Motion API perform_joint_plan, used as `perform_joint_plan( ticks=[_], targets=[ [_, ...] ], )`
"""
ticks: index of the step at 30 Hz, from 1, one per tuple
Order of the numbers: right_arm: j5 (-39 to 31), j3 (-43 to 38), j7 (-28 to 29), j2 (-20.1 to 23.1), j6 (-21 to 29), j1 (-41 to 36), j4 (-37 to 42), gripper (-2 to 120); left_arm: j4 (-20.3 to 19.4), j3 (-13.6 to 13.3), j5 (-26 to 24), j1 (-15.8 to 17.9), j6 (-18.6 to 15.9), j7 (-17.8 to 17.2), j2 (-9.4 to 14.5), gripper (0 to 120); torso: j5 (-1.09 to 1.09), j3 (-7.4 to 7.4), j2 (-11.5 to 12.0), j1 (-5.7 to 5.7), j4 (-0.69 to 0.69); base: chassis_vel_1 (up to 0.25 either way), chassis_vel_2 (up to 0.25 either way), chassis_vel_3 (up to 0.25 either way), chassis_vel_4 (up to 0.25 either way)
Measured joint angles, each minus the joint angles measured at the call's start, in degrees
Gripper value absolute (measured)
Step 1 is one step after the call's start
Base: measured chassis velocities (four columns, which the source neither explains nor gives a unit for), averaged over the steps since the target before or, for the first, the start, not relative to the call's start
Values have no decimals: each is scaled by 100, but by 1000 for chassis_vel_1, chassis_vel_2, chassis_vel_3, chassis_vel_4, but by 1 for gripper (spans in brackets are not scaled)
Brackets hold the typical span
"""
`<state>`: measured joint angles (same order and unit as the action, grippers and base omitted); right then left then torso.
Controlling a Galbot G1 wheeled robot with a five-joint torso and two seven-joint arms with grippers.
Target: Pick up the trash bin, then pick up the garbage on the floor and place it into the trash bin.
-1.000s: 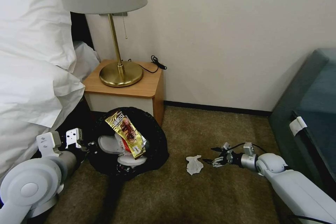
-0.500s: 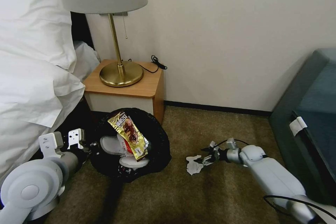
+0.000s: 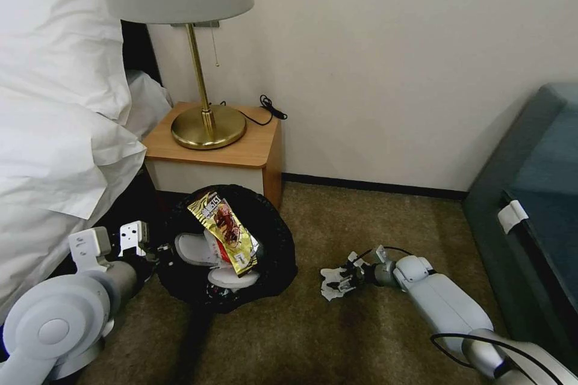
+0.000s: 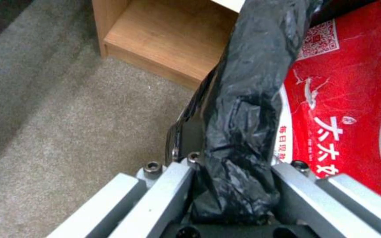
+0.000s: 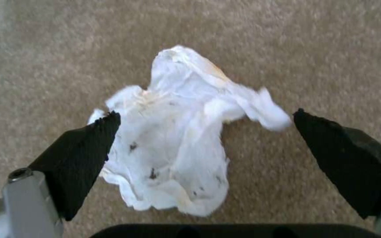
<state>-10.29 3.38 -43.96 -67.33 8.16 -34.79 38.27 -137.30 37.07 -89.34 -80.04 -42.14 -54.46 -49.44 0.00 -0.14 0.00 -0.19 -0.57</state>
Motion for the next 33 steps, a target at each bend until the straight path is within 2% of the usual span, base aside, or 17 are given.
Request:
perform_joint_plan(
  ticks=[9,13,15,16,17,20,23,24,26,29,32,33],
  targets=[
    [181,-15,123,-137,24,-37,-62,100,68,-16,34,64,0,61,-5,0,1,0,0,0,0,0,0,0,0],
    [242,-4,163,-233,25,-59,-43,95,90,-41,52,80,0,78,-7,0,0,0,0,0,0,0,0,0,0],
    [247,-3,188,-279,26,-54,-69,86,91,-92,77,96,0,81,-35,0,0,0,-1,0,1,0,0,0,0],
    [247,-3,188,-279,26,-54,-69,86,91,-92,77,96,0,81,-35,0,0,0,-1,0,1,0,0,0,0],
    [255,5,194,-283,26,-44,-62,77,94,-137,82,126,0,89,-51,0,0,0,-1,0,0,0,0,0,0],
    [262,11,195,-282,30,-43,-42,71,118,-159,93,153,0,93,-52,0,0,0,-1,0,0,0,0,0,0],
    [284,13,201,-288,35,-36,-64,54,147,-178,100,188,0,108,-36,0,0,0,-1,1,0,0,0,0,0],
    [284,13,201,-288,35,-36,-64,54,147,-178,100,188,0,108,-36,0,0,0,-1,1,0,0,0,0,0],
    [308,-20,225,-298,22,-49,-87,41,154,-187,107,188,0,119,-33,0,0,0,-1,1,0,0,0,0,0],
    [310,-26,232,-294,22,-58,-76,37,154,-188,109,188,0,121,-32,0,0,0,-1,1,0,0,0,0,0],
    [325,-60,298,-266,10,-106,-25,21,154,-183,104,184,0,124,-5,0,0,0,-1,1,0,0,0,0,0],
    [325,-60,298,-266,10,-106,-25,21,154,-183,104,184,0,124,-5,0,0,0,-1,1,0,0,0,0,0]
  ],
)
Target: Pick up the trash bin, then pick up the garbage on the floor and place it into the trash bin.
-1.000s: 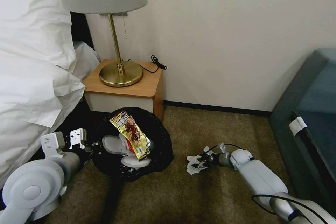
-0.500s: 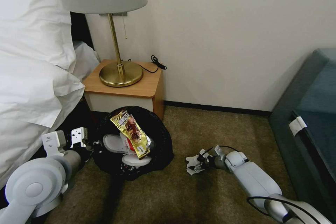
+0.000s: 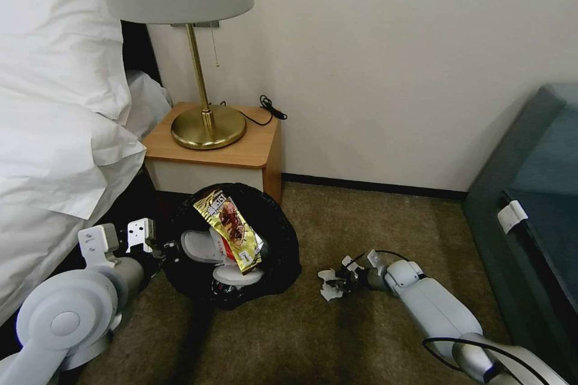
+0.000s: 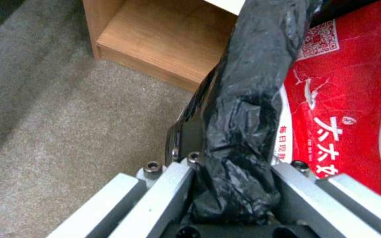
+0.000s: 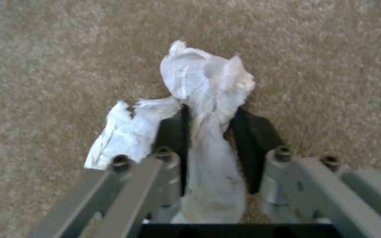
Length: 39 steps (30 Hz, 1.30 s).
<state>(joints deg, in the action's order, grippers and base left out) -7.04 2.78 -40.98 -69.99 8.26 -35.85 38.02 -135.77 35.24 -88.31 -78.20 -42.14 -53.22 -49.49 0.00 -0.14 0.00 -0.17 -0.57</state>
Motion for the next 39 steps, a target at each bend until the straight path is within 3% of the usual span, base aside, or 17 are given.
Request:
perform_joint_plan(
  ticks=[2,5,12,16,26,34,36,39],
  targets=[
    [4,-69,72,29,-6,-38,52,8,-3,1,-7,-11,0,5,21,0,-1,0,0,0,0,0,0,0,0],
    [22,-201,52,102,38,-77,158,0,-8,-15,-12,-11,0,7,37,0,-1,0,0,0,0,0,0,0,0],
    [-171,-668,122,343,188,-256,600,0,-9,-84,-10,-22,0,9,54,0,0,0,0,0,0,0,0,0,0],
    [-1115,-1018,520,665,319,-554,1163,0,-23,-268,-8,-38,0,9,75,0,-2,0,0,0,-2,0,0,0,0],
    [-1929,-1592,586,1104,183,-490,1844,0,129,-639,-101,137,0,9,239,0,-1,0,0,0,0,0,0,0,0],
    [-2375,-2029,689,1446,306,-555,3030,0,488,-1172,-288,791,0,12,418,0,0,0,0,-1,0,0,0,0,0],
    [-2584,-2120,718,1590,416,-539,3675,0,756,-1536,-359,1258,0,13,413,0,1,-1,0,-1,-1,0,0,0,0],
    [-2684,-2132,720,1656,480,-475,3973,0,893,-1697,-424,1485,0,12,380,0,-2,-1,1,-1,-1,0,0,0,0]
  ],
)
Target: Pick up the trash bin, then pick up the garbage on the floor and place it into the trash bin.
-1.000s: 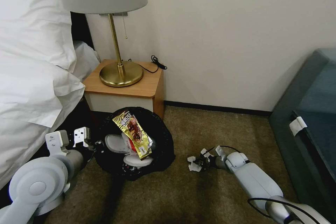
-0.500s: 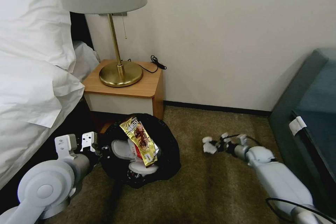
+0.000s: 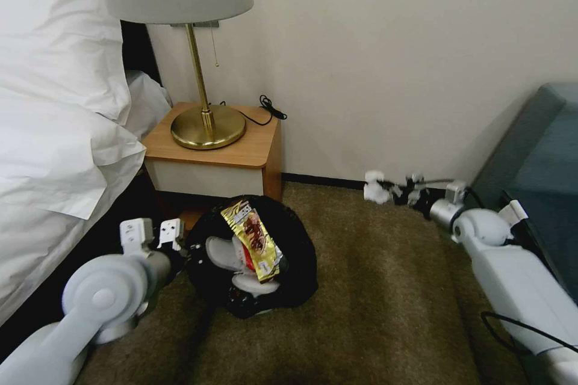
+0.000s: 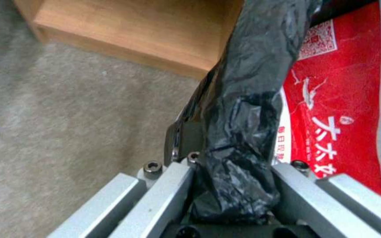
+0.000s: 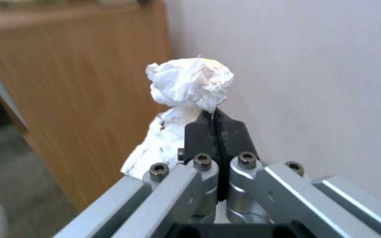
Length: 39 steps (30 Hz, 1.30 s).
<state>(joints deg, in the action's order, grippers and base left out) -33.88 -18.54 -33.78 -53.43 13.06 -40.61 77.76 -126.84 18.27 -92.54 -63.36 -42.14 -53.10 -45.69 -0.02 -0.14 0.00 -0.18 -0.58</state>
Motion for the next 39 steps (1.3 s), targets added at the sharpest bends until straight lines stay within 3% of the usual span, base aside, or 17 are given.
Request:
perform_joint_plan(
  ticks=[11,15,18,26,33,39],
  targets=[
    [-549,511,-131,182,391,742,1105,0,500,-419,-442,680,0,4,4,0,2,0,0,0,2,0,0,0,0],
    [-695,676,-234,341,518,810,1626,0,601,-680,-642,932,0,-3,27,0,2,0,1,0,2,0,0,0,0],
    [-991,795,-296,690,580,702,2196,0,645,-882,-705,1113,0,-11,30,0,2,0,0,0,2,0,0,0,0],
    [-1371,890,-480,1492,570,363,2982,0,740,-1113,-738,1349,1,-22,-48,0,1,1,0,0,0,0,0,0,0],
    [-1322,1283,-556,1645,526,348,3261,0,772,-1354,-754,1604,0,-49,-149,0,1,1,0,1,1,0,0,0,0],
    [-1048,1673,-702,1705,425,388,3380,0,767,-1406,-795,1647,1,-118,-165,0,2,1,0,0,0,0,0,0,0]
  ],
)
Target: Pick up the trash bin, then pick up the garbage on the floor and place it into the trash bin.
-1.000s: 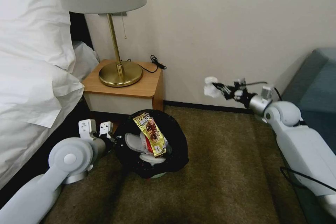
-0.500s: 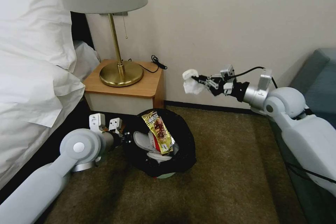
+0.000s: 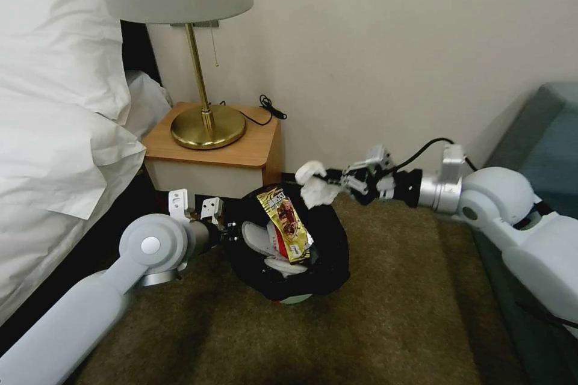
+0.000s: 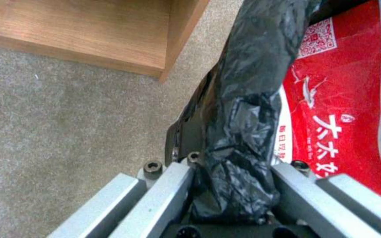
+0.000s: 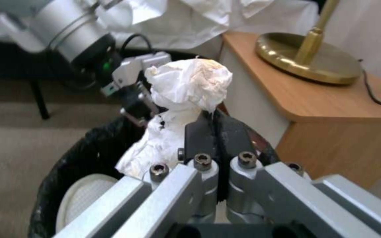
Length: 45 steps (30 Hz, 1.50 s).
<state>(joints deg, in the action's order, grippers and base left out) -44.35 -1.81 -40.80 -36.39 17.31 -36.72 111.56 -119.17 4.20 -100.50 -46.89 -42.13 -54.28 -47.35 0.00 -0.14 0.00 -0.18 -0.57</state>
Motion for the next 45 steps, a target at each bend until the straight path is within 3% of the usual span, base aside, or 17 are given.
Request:
perform_joint_plan(
  ticks=[6,11,13,16,18,29,31,34,41,43,45],
  targets=[
    [384,185,-199,-173,-29,98,-9,0,-16,0,3,-42,0,-12,2,0,0,0,0,0,1,0,0,0,0],
    [642,266,-356,-307,-122,135,-118,13,-25,2,12,-41,0,-13,-23,0,-1,0,0,0,1,0,0,0,0],
    [684,324,-359,-316,-135,135,-134,28,-37,28,14,-55,0,-13,-22,0,0,0,0,0,0,0,0,0,0],
    [702,334,-355,-321,-145,136,-140,33,-37,41,15,-51,0,-13,-21,0,0,0,0,0,1,0,0,0,0],
    [707,359,-336,-329,-148,172,-153,47,-37,64,13,-40,0,-13,-20,0,0,0,0,0,0,0,0,0,0],
    [691,311,-276,-351,-146,206,-210,78,-63,81,14,-52,0,-13,-25,0,0,0,0,0,1,0,0,0,0],
    [618,125,-132,-389,-129,158,-210,91,-72,98,30,-75,0,-11,-27,0,0,0,0,0,0,0,0,0,0],
    [589,-82,47,-410,-122,78,-226,99,-85,155,46,-114,0,-10,-24,0,0,0,0,0,1,0,0,0,0],
    [450,-507,717,-386,-200,-335,-166,100,-235,316,134,-302,0,-4,55,0,0,0,-1,0,0,0,0,0,0],
    [357,-618,1575,-557,-293,-596,-144,100,-423,564,237,-652,0,-1,152,0,0,0,-1,0,-1,0,0,0,0],
    [341,-630,1809,-640,-321,-661,-145,100,-473,620,295,-743,0,-2,181,0,-1,0,-1,0,0,0,0,0,0]
  ],
)
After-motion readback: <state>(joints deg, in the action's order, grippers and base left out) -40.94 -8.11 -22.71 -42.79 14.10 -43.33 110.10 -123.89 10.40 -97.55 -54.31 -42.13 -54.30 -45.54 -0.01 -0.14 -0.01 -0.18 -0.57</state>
